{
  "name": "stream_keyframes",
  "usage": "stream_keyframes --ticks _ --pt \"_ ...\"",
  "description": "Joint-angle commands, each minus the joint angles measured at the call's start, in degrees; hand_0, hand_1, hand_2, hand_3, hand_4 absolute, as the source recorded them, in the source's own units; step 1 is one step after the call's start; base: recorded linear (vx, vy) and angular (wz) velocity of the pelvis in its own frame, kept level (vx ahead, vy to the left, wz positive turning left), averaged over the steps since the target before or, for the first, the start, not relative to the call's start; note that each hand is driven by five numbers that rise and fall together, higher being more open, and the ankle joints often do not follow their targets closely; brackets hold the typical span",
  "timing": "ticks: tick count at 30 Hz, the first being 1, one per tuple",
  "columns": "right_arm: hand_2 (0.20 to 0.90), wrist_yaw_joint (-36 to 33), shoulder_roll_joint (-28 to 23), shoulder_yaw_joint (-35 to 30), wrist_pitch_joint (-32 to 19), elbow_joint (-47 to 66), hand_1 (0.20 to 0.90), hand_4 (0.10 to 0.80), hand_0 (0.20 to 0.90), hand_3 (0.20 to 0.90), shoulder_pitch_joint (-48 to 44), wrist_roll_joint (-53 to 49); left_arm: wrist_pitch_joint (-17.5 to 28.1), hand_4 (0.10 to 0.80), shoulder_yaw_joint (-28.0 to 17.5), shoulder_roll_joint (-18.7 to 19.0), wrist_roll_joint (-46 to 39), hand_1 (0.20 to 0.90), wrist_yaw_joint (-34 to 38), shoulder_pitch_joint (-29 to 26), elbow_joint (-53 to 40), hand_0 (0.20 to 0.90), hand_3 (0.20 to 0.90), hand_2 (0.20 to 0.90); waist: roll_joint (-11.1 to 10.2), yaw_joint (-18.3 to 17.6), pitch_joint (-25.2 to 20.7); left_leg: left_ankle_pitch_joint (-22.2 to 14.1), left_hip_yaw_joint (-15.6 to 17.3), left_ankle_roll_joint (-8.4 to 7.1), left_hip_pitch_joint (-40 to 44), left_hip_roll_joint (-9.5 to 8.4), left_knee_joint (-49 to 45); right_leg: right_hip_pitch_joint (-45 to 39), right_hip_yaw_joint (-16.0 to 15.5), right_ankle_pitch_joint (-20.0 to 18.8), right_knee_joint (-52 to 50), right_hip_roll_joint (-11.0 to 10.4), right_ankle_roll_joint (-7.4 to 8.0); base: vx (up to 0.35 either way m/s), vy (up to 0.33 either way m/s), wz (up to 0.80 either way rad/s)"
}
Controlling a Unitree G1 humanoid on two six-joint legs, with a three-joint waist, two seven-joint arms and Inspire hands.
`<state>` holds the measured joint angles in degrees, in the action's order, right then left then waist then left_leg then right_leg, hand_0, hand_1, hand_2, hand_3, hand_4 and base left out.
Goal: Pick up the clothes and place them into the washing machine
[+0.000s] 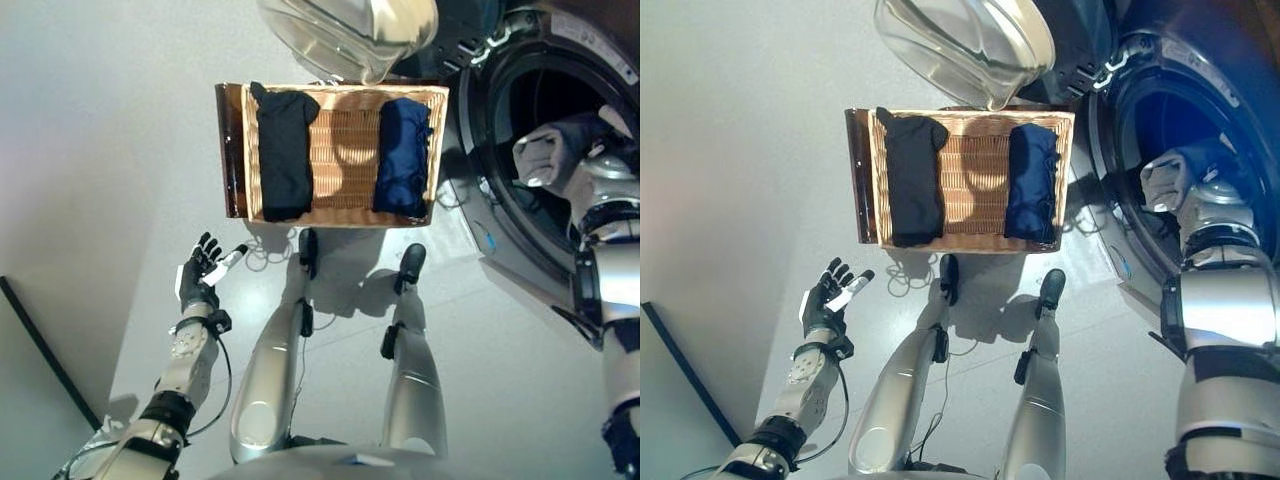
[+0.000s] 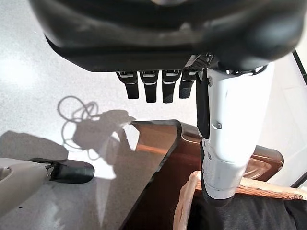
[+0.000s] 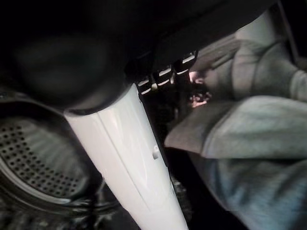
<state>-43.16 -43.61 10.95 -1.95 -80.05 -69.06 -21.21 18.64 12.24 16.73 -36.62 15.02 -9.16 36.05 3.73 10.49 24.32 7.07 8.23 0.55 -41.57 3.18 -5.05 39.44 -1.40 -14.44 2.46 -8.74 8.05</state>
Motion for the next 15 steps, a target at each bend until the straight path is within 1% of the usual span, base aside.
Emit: stream_keyframes --ticks 1,4,5,6,8,10,11,12,13,15 --pt "0.900 -3.8 -11.7 7.2 -5.6 4.7 0.900 0.800 0.900 0.900 -6.2 5.7 4.5 0.800 -1.2 3.0 0.2 0.900 1.7 2.7 -1.3 0.900 0.900 0.900 1.7 1.5 -2.9 1.8 -1.6 -4.13 7.1 0.67 10.1 -5.0 0.1 5.3 -4.7 2.6 -0.31 0.000 0.000 0.00" --pt "0.900 -0.4 -8.0 6.3 -6.6 5.2 0.900 0.800 0.900 0.900 -2.1 6.0 4.9 0.800 -1.3 3.0 0.4 0.900 1.5 2.3 -1.4 0.900 0.900 0.900 2.0 1.8 -2.8 1.7 -1.6 -4.06 7.3 0.55 10.1 -5.2 0.0 5.5 -4.8 2.6 -0.37 0.000 0.000 0.00" --pt "0.900 0.9 -5.7 5.8 -7.2 5.6 0.900 0.800 0.900 0.900 1.2 6.7 5.1 0.800 -1.6 2.7 0.6 0.900 1.4 2.3 -1.2 0.900 0.900 0.900 2.2 1.9 -2.7 1.5 -1.6 -4.03 7.5 0.49 10.1 -5.4 0.0 5.8 -4.9 2.7 -0.39 0.000 0.000 0.00" --pt "0.900 0.8 -5.7 5.6 -7.2 5.7 0.900 0.800 0.900 0.900 1.3 6.7 5.1 0.800 -1.6 2.8 0.6 0.900 1.4 2.3 -1.2 0.900 0.900 0.900 2.1 2.0 -2.8 1.8 -1.6 -4.02 7.3 0.49 10.1 -5.2 0.0 5.5 -4.8 2.7 -0.41 0.005 -0.007 0.03" --pt "0.900 1.5 -3.4 5.1 -7.9 6.7 0.900 0.800 0.900 0.900 4.2 7.6 5.3 0.800 -1.7 2.7 0.9 0.900 1.3 2.3 -1.3 0.900 0.900 0.900 2.2 2.0 -2.8 1.8 -1.7 -3.97 7.3 0.47 10.1 -5.1 -0.1 5.6 -4.8 2.7 -0.44 -0.003 -0.005 0.05" --pt "0.900 1.1 1.0 3.9 -9.4 11.4 0.900 0.800 0.900 0.900 9.5 9.6 5.6 0.800 -2.2 2.2 1.5 0.900 1.8 2.2 -1.1 0.900 0.900 0.900 2.2 1.9 -2.6 1.6 -1.7 -3.86 7.6 0.44 10.1 -5.3 -0.2 5.8 -5.0 2.7 -0.49 0.005 -0.003 0.02" --pt "0.900 1.0 1.0 3.8 -9.3 11.6 0.900 0.800 0.900 0.900 9.6 9.7 5.6 0.800 -2.2 2.3 1.5 0.900 1.8 2.3 -1.1 0.900 0.900 0.900 2.2 1.9 -2.7 1.8 -1.7 -3.85 7.4 0.43 10.1 -5.2 -0.2 5.6 -4.9 2.7 -0.51 0.000 0.000 0.00" --pt "0.900 1.1 3.5 4.1 -9.7 15.1 0.900 0.800 0.900 0.900 12.9 12.1 5.6 0.800 -2.5 2.0 2.1 0.900 2.2 2.1 -0.9 0.900 0.900 0.900 2.1 1.6 -2.6 1.6 -1.6 -3.84 7.7 0.48 10.1 -5.3 -0.1 5.7 -4.9 2.7 -0.49 -0.011 0.005 -0.03" --pt "0.900 1.1 3.6 4.1 -9.7 15.2 0.900 0.800 0.900 0.900 12.9 12.2 5.6 0.800 -2.5 2.0 2.1 0.900 2.2 2.1 -0.9 0.900 0.900 0.900 2.1 1.6 -2.7 1.8 -1.6 -3.83 7.4 0.49 10.1 -5.1 -0.1 5.5 -4.8 2.7 -0.50 0.004 0.006 -0.05" --pt "0.900 1.7 6.7 5.6 -9.4 20.5 0.900 0.800 0.900 0.900 17.5 17.3 5.6 0.800 -3.1 1.5 3.1 0.900 2.5 1.8 -0.4 0.900 0.900 0.900 1.9 1.2 -2.6 1.7 -1.5 -3.80 7.6 0.52 10.1 -5.2 0.0 5.6 -5.0 2.8 -0.50 -0.005 0.003 -0.02"
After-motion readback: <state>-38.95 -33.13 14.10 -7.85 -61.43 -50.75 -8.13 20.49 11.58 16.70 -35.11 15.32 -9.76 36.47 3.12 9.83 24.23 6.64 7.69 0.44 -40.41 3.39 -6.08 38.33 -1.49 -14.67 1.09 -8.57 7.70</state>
